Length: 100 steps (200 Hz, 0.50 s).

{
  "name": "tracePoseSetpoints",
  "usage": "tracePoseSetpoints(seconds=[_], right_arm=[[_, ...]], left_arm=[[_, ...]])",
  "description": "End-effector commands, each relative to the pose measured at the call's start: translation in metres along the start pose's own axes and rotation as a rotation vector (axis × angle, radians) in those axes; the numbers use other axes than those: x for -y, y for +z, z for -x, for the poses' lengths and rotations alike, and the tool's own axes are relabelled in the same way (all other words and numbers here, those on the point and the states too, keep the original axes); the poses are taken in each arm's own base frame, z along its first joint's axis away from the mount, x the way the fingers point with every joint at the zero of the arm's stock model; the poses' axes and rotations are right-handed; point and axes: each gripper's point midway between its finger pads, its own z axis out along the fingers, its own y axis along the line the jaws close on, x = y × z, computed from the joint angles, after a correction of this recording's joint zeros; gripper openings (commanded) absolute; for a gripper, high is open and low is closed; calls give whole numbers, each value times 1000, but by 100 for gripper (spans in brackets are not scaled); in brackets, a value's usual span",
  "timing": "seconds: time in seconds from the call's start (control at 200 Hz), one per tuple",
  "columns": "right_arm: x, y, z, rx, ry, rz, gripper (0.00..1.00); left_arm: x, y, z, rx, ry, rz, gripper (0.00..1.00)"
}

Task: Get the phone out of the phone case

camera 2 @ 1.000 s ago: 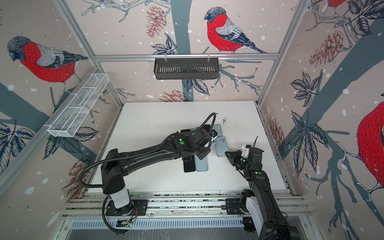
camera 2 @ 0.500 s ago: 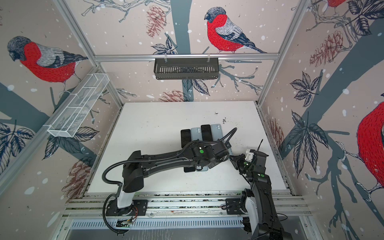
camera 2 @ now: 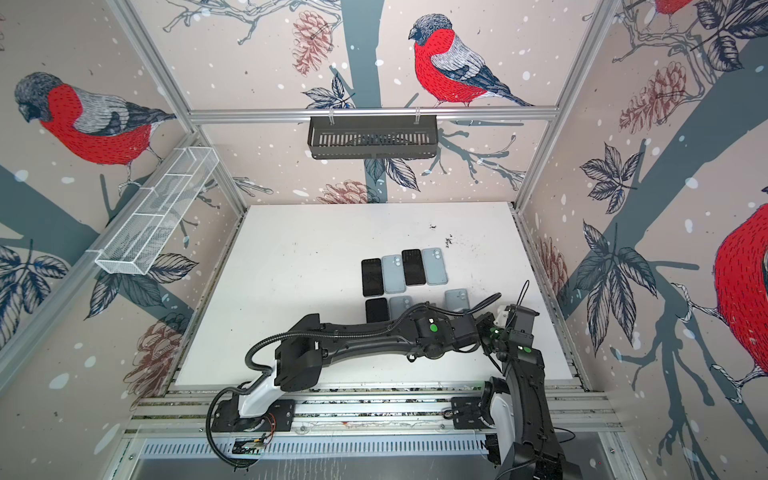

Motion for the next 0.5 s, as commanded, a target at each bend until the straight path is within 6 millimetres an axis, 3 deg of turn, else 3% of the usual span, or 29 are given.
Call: tracePoseSetpoints(seconds=[0.0, 0.37, 0.495], right_arm=[[7, 2, -4, -12, -18, -26, 0], [14, 4, -15, -54, -37, -46, 0], [15, 2, -15, -56, -57, -61, 0]], left_arm=[[15, 5, -15, -63, 27, -29, 26], [34, 26, -1, -23, -36, -36, 29], [31, 26, 12, 21, -76, -26, 39]])
